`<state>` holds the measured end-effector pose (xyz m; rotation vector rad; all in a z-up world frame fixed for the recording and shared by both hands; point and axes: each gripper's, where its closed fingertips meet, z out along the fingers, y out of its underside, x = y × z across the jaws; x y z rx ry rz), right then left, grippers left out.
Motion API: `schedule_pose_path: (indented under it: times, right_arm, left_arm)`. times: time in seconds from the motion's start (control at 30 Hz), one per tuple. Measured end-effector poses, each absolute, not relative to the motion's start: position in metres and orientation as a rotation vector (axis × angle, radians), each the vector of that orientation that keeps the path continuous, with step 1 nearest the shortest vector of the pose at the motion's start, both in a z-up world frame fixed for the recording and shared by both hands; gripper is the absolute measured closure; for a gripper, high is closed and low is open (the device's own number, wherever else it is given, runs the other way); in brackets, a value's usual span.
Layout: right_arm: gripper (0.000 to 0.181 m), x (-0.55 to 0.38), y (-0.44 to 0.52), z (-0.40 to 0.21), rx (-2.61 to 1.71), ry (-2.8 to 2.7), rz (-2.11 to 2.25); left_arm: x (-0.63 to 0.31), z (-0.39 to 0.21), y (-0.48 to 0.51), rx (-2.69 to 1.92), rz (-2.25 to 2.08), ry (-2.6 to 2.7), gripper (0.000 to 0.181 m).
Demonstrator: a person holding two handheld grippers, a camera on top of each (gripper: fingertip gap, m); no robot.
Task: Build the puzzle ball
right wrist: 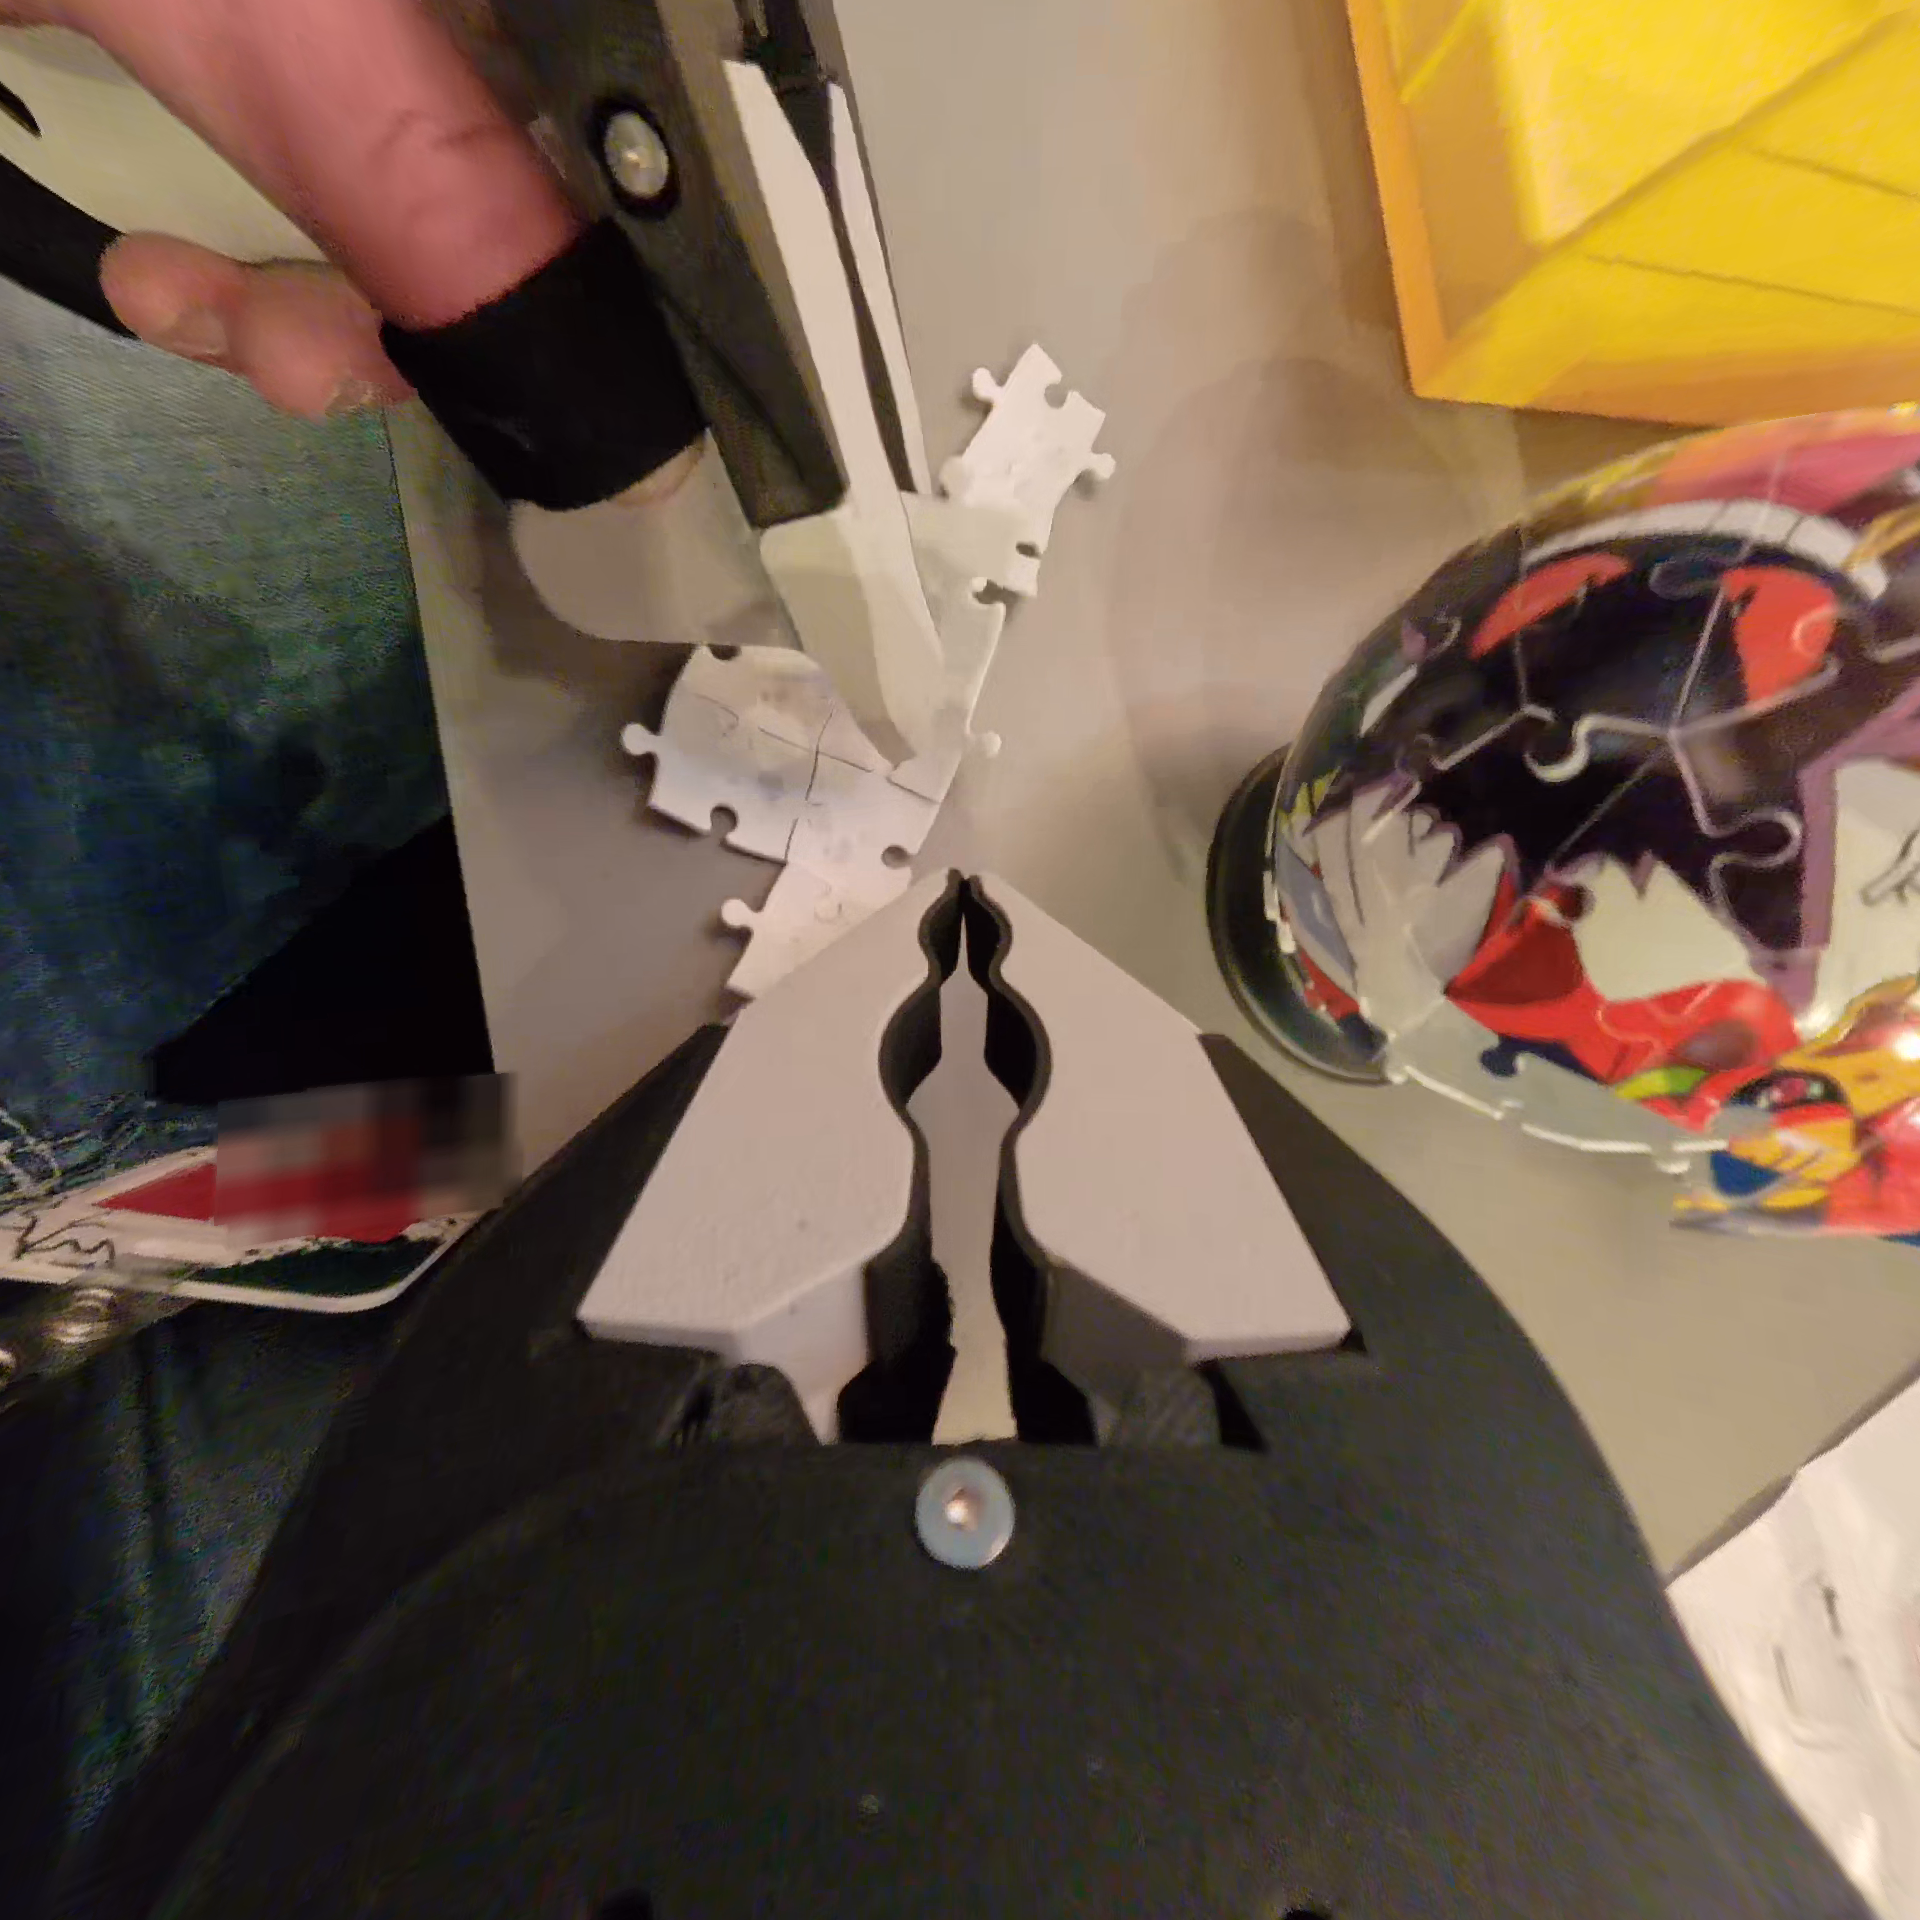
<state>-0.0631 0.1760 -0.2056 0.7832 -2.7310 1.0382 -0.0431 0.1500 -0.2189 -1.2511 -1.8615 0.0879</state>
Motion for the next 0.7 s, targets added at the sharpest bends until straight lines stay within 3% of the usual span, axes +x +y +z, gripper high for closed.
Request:
schedule_pose_path:
  times: [0.33,0.43,0.5,0.7]
  right_arm:
    - [0.181,-0.062,0.185,-0.206,0.844,-2.696,1.050]
    - [0.181,-0.057,0.181,-0.204,0.865,-2.716,1.093]
    - [0.170,-0.054,0.176,-0.205,0.875,-2.727,1.095]
    - [0.181,-0.049,0.166,-0.212,0.916,-2.711,1.077]
  left_arm:
    - [-0.048,-0.224,0.151,-1.481,0.244,-1.882,0.165]
    - [-0.048,-0.221,0.151,-1.567,0.336,-1.844,0.153]
    - [-0.047,-0.219,0.152,-1.581,0.366,-1.816,0.147]
    - [-0.035,-0.212,0.145,-1.531,0.410,-1.826,0.144]
